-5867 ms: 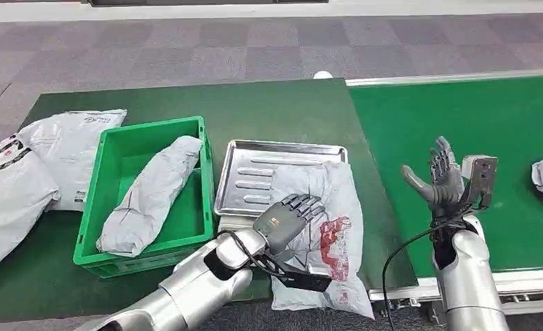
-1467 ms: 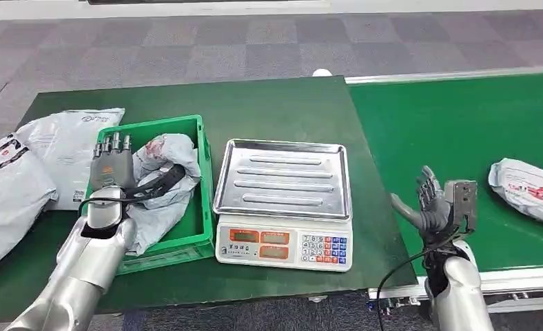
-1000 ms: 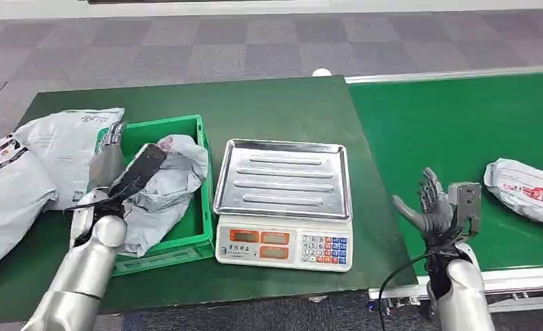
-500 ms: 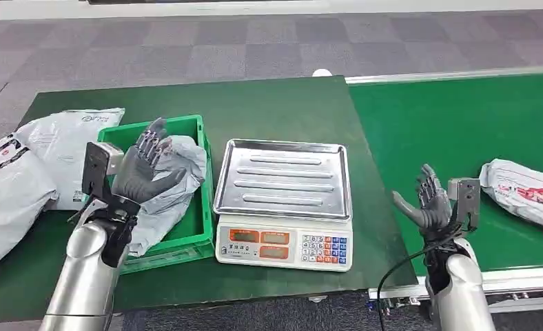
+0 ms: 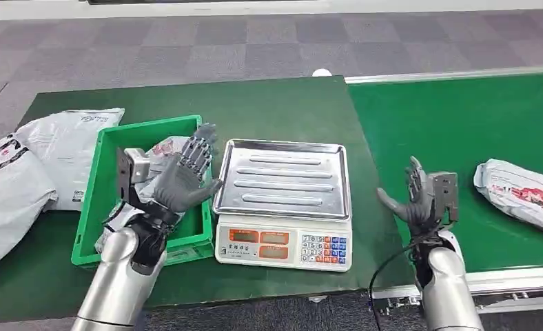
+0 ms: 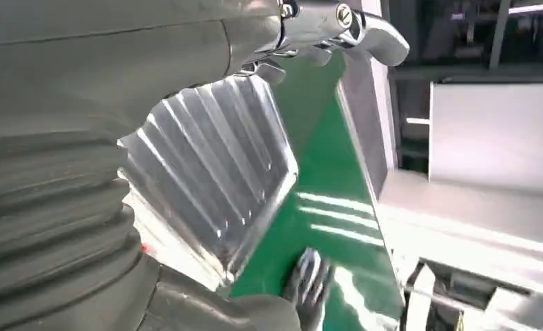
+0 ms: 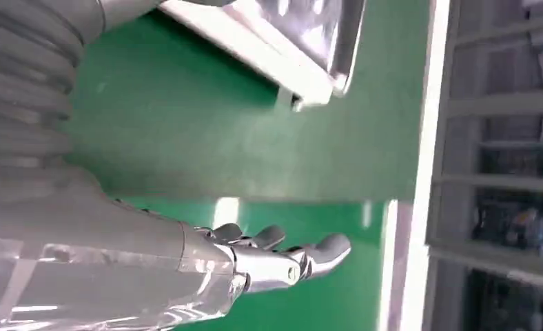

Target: Moved the parcel from conveyor to table for the left to box.

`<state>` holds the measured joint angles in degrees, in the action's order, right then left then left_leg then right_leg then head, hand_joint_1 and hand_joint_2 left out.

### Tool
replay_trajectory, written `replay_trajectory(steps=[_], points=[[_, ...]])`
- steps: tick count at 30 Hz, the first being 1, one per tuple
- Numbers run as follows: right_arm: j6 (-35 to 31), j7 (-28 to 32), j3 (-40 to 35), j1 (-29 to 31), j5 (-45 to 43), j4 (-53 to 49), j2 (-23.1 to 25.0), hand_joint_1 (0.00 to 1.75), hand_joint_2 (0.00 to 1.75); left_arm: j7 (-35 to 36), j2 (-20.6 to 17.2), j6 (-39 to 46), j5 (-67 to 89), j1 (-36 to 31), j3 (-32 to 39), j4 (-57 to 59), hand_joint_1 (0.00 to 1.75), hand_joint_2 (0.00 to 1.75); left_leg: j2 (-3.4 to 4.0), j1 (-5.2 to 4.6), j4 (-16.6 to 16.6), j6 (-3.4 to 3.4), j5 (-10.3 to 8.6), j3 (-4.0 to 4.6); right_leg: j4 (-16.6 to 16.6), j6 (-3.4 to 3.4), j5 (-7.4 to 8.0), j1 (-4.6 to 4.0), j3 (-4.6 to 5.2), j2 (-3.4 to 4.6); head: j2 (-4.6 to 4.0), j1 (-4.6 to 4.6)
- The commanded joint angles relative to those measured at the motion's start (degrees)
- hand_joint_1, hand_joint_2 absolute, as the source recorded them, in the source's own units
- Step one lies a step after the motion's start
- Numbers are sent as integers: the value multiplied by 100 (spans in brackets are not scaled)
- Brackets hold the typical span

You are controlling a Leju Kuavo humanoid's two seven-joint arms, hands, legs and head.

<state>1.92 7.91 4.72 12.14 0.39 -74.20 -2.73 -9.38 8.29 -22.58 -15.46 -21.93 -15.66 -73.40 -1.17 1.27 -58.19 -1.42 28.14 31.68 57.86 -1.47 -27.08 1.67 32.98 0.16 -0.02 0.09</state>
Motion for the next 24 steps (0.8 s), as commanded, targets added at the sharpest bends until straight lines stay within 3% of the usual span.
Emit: replay_trajectory(steps=[1,13,18,24], points=[[-127,66,-984,150,-115,132,229,0,175,-584,14,574,665,-382,-914,1314,0,175,6,-3,7,7,-2,-8,-6,7,2,0,-7,-1,0,0],[-207,127,-1157,78,-158,37,198,0,175,-695,0,682,983,-323,-858,1352,0,175,15,1,12,11,-5,-9,-16,14,8,-6,-8,4,2,2],[-507,251,-1460,-356,266,-760,391,0,175,-629,41,1405,1413,-46,-571,1642,0,175,18,1,19,9,-4,-17,-19,16,6,-5,-14,6,2,0],[-572,164,-1522,-300,449,-1164,373,0,175,-733,51,1675,1521,243,-300,1514,0,175,25,-4,13,7,1,-11,-7,11,3,1,-2,20,2,0]])
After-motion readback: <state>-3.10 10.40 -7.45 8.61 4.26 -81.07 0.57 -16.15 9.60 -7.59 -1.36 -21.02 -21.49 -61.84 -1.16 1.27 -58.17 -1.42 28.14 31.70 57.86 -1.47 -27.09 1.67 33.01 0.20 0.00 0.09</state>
